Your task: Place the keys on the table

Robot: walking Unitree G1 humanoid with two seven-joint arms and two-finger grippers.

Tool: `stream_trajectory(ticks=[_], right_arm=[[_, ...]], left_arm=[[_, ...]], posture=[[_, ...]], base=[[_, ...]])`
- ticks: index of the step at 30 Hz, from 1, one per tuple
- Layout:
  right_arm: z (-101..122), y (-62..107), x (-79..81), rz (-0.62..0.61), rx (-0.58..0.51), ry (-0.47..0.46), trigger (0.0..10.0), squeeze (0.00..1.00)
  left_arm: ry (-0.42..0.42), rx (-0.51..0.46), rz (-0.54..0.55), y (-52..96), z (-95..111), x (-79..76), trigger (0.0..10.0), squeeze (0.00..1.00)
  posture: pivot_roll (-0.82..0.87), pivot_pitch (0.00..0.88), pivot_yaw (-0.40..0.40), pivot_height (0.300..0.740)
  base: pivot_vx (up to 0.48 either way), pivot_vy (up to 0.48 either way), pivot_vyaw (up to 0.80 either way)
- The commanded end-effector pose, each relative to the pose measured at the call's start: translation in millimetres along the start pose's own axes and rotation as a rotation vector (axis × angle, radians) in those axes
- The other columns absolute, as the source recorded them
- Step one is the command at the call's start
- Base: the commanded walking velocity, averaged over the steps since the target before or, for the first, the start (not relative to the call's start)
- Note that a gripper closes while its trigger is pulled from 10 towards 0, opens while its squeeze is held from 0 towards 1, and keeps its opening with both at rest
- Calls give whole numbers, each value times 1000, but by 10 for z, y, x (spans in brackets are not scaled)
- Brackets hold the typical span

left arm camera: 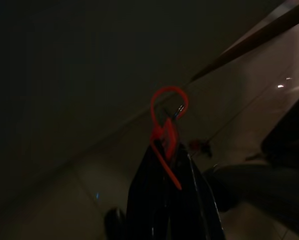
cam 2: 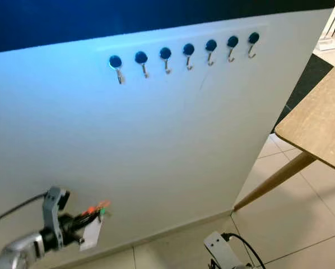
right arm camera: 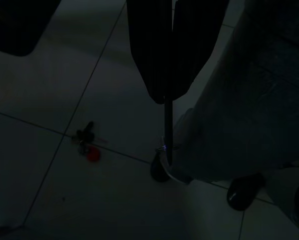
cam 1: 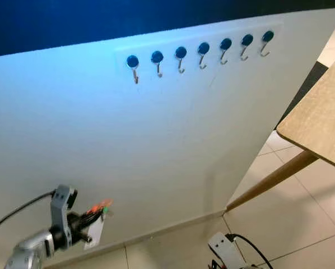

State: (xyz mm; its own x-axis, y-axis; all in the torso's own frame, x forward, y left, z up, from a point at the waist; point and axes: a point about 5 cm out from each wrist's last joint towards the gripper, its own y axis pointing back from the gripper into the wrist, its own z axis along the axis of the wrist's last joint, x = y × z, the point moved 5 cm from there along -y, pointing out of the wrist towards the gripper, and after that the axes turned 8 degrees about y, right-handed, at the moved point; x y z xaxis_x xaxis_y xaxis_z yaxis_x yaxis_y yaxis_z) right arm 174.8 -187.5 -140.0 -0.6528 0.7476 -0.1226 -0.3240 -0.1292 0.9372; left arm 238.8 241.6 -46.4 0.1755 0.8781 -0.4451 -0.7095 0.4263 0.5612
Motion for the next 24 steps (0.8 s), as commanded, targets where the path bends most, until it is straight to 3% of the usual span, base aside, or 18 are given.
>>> stream_trajectory(ticks=[1,4,5,6,11,15,17,20,24], right_arm=[[-299,-5,248,66,100,15,10000,0],[-306,-4,247,65,103,17,10000,0],[-319,-3,241,56,109,20,10000,0],[-319,-3,241,56,109,20,10000,0],[-357,4,175,1,124,23,10000,0],[-364,7,157,-12,128,21,10000,0],[-359,7,145,-21,127,16,10000,0],[-350,5,132,-33,125,-1,10000,0],[-340,3,129,-39,126,-7,10000,0]], left_arm=[[83,114,158,71,-507,172,10000,0],[92,135,196,85,-611,205,10000,0],[117,183,288,141,-832,266,10000,0],[117,183,288,141,-832,266,10000,0],[191,289,532,371,-1320,403,10000,0],[174,371,591,465,-1508,408,10000,0],[128,403,599,467,-1530,410,10000,0],[-61,503,560,438,-1566,375,10000,0],[-66,507,578,430,-1582,370,10000,0]], posture=[[-24,34,53,740],[-23,32,52,740],[-23,24,55,740],[-23,24,55,740],[-16,14,54,740],[-17,16,58,740],[-19,19,63,740],[-19,12,71,740],[-22,4,75,740]], base=[[0,0,0],[0,0,0],[0,0,0],[0,0,0],[0,0,0],[0,0,0],[0,0,0],[0,0,0],[-120,0,0]])
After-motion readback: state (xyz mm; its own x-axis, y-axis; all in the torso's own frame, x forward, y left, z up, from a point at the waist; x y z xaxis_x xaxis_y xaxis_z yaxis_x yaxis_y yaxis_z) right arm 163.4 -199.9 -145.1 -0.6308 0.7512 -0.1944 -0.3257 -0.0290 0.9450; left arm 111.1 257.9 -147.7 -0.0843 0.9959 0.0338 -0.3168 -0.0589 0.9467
